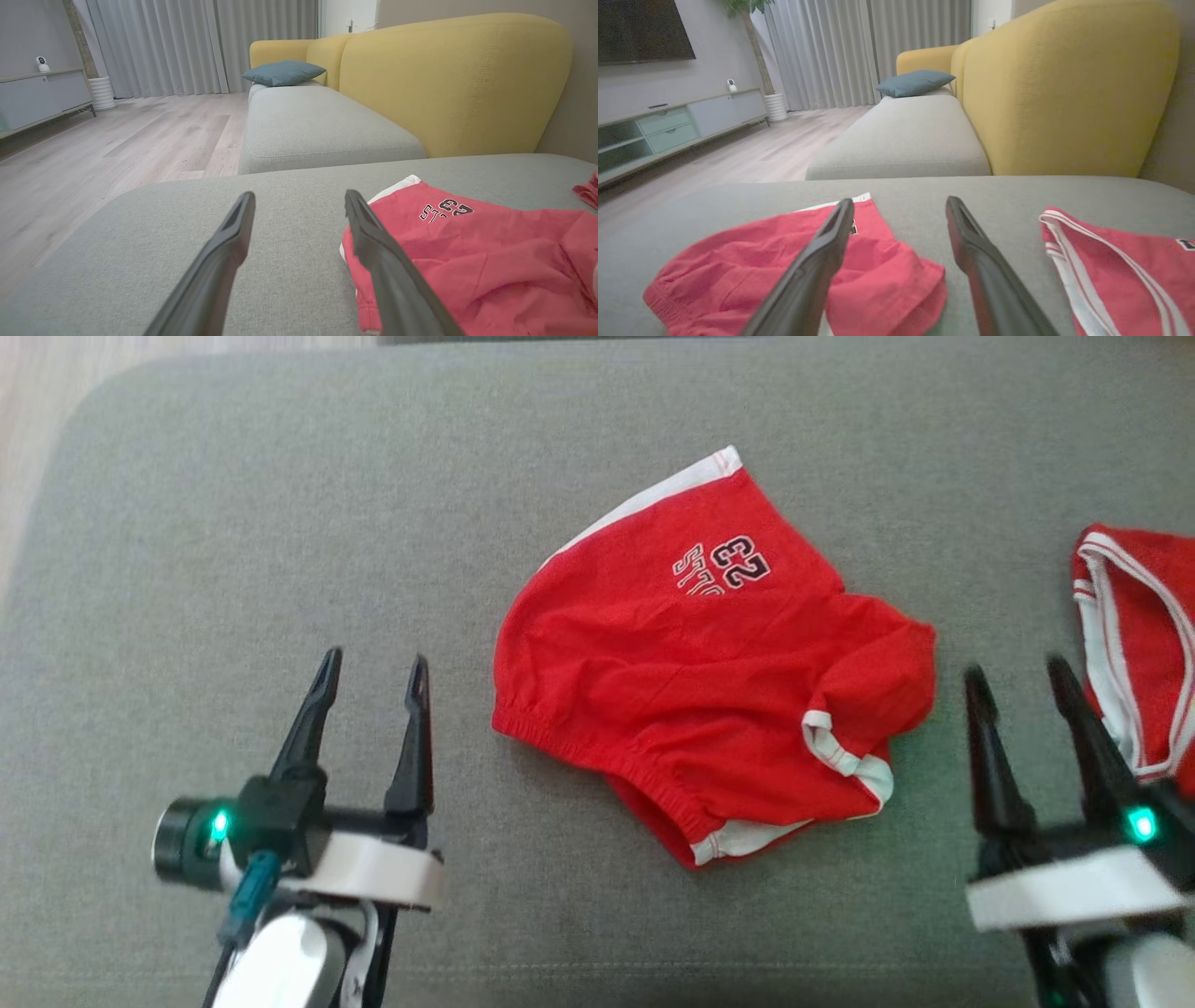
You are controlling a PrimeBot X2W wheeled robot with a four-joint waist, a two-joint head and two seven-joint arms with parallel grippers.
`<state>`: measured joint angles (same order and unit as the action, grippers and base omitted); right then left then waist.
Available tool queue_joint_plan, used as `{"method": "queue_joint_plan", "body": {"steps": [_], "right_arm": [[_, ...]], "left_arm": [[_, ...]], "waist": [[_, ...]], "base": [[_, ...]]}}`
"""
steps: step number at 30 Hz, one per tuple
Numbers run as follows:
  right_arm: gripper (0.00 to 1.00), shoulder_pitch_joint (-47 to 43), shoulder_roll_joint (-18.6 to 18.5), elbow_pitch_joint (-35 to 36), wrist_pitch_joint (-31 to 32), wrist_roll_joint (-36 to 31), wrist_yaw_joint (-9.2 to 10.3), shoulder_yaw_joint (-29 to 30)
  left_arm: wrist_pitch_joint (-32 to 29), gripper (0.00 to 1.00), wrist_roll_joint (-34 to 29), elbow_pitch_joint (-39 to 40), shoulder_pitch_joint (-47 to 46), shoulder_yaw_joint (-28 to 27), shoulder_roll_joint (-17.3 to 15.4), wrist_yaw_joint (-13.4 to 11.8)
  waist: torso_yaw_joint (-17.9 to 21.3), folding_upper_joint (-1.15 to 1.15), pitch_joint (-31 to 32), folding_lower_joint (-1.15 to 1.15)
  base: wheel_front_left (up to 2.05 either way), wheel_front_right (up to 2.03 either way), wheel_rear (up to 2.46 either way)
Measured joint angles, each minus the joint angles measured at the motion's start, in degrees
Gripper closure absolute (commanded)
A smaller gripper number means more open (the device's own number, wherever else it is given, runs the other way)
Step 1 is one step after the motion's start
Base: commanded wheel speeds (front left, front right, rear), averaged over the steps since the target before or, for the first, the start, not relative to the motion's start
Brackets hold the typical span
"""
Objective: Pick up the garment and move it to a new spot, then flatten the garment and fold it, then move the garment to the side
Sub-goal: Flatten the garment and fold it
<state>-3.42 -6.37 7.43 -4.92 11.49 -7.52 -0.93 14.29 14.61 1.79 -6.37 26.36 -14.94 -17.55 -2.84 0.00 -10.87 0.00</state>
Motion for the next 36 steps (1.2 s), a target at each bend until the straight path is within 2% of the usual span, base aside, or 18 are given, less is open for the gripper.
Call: {"method": "queue_joint_plan", "body": {"steps": [3,9,22,25,26,28,33,36], "right_arm": [[0.00,-3.7,0.0,1.0,1.3,-0.2,0.00,1.7],[0.00,-6.5,0.9,2.1,2.5,0.5,0.00,1.5],[0.00,-6.8,1.9,2.1,2.5,0.6,0.00,1.4],[0.00,-6.8,1.9,2.1,2.5,0.6,0.00,1.4],[0.00,-6.8,1.9,2.1,2.5,0.6,0.00,1.4],[0.00,-6.8,1.9,1.9,3.1,0.6,0.00,1.4],[0.00,-6.5,1.9,1.6,3.6,0.6,0.00,1.2],[0.00,-5.8,1.9,1.4,3.7,0.6,0.00,0.9]], "left_arm": [[0.0,0.00,-0.3,0.1,1.6,-0.3,-0.8,-0.4],[0.0,0.00,-0.4,1.6,4.1,-0.6,-1.5,-1.2],[0.0,0.00,-0.8,2.7,4.9,0.1,-1.8,-1.5],[-0.9,0.00,0.4,3.4,4.4,2.3,-1.6,1.2],[-0.9,0.00,0.4,3.4,4.4,2.3,-1.6,1.2],[-3.0,0.00,1.6,3.4,3.3,5.0,-0.9,4.0],[-12.4,0.00,5.9,1.5,0.0,14.2,2.9,12.0],[-17.7,0.00,9.2,-0.9,0.0,18.1,4.9,15.4]], "waist": [[0.4,0.00,1.1,0.00],[0.8,0.00,2.9,0.00],[0.4,0.00,2.9,0.00],[0.4,0.00,2.5,0.00],[0.4,0.00,2.5,0.00],[0.3,0.00,1.9,0.00],[0.3,0.00,0.1,0.00],[0.5,0.00,-1.1,0.00]], "base": [[0.00,0.00,0.00],[0.00,0.00,0.00],[0.00,0.00,0.00],[0.00,0.00,0.00],[0.00,0.00,0.00],[0.00,0.00,0.00],[0.00,0.00,0.00],[0.00,0.00,0.00]]}}
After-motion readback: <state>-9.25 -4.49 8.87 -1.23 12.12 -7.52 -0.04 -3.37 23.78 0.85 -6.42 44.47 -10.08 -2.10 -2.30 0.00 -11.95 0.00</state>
